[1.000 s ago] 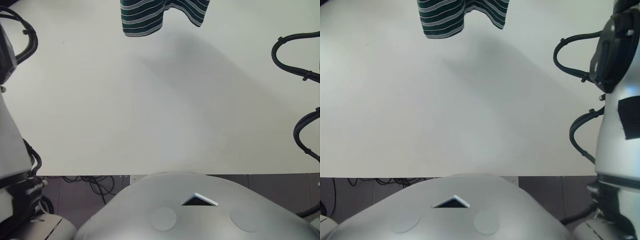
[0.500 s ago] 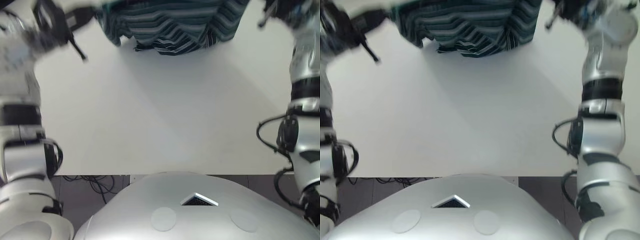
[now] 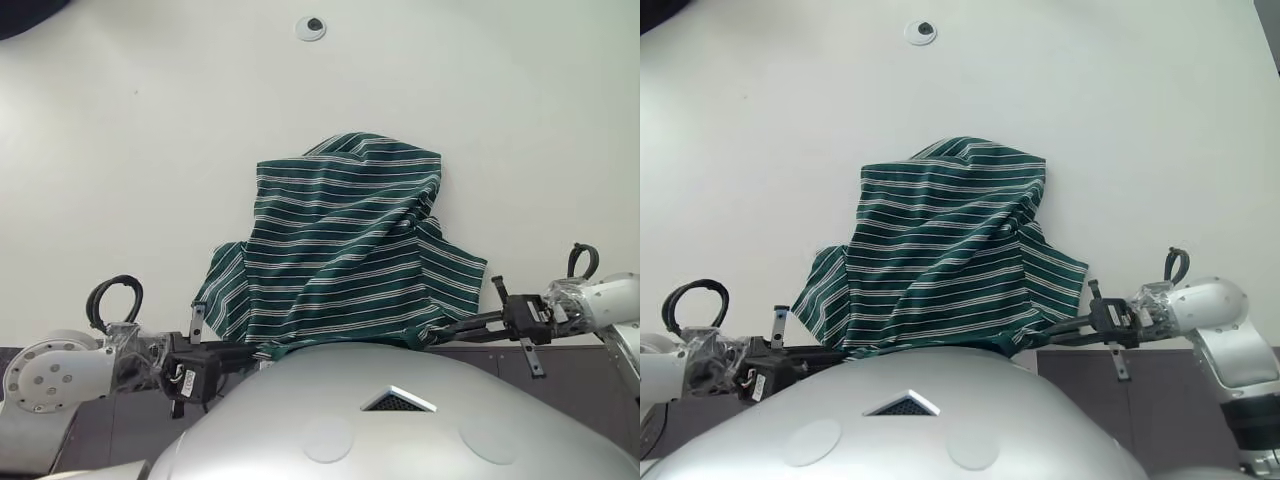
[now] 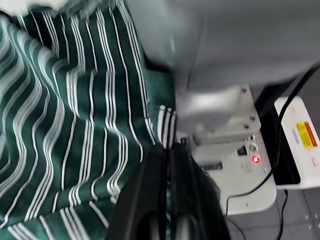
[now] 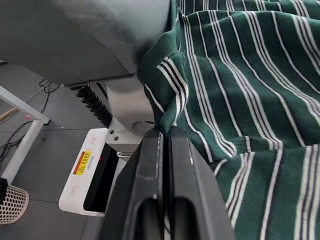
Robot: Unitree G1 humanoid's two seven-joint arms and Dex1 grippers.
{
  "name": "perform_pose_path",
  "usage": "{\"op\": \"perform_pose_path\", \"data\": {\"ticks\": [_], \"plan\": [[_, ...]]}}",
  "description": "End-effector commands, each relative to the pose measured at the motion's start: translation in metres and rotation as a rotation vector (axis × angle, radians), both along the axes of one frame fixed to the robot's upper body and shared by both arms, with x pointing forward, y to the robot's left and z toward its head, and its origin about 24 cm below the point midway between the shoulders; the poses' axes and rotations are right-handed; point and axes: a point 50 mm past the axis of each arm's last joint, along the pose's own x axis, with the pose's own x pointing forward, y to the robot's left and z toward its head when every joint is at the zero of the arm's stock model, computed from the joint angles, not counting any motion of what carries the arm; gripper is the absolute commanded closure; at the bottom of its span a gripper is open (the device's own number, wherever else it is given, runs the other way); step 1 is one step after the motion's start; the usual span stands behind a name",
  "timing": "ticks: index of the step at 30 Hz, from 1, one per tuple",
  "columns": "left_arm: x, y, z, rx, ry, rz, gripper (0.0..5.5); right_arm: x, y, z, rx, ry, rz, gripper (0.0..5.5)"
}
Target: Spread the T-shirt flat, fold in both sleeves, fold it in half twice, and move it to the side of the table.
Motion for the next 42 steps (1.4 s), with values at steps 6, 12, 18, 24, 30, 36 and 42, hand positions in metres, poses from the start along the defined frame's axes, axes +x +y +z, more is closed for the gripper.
{"op": "perform_pose_path", "data": {"ticks": [6,12,18,24,30,36,42], "plan": [[0.008,-0.007,-0.011,0.049,-0.175,0.007,5.47,0.016,-0.001,0.006,-0.048,-0.250,-0.060,5.50],[0.114,-0.003,0.056,-0.163,-0.786,0.334,5.47,0.113,0.020,0.077,0.379,-0.702,-0.483,5.50],[0.220,0.016,0.137,-0.096,-1.191,0.437,5.47,0.208,0.041,0.145,0.472,-0.965,-0.748,5.50],[0.312,0.003,0.191,-0.102,-1.299,0.570,5.47,0.279,0.047,0.199,0.505,-1.009,-0.989,5.50],[0.338,-0.016,0.244,-0.166,-1.469,0.693,5.47,0.302,0.056,0.234,0.522,-1.101,-1.128,5.50],[0.337,-0.028,0.246,-0.254,-1.566,0.612,5.47,0.299,0.052,0.240,0.630,-1.179,-1.126,5.50],[0.318,-0.005,0.174,-0.377,-1.371,0.445,5.47,0.265,0.055,0.190,0.748,-1.191,-0.760,5.50]]}}
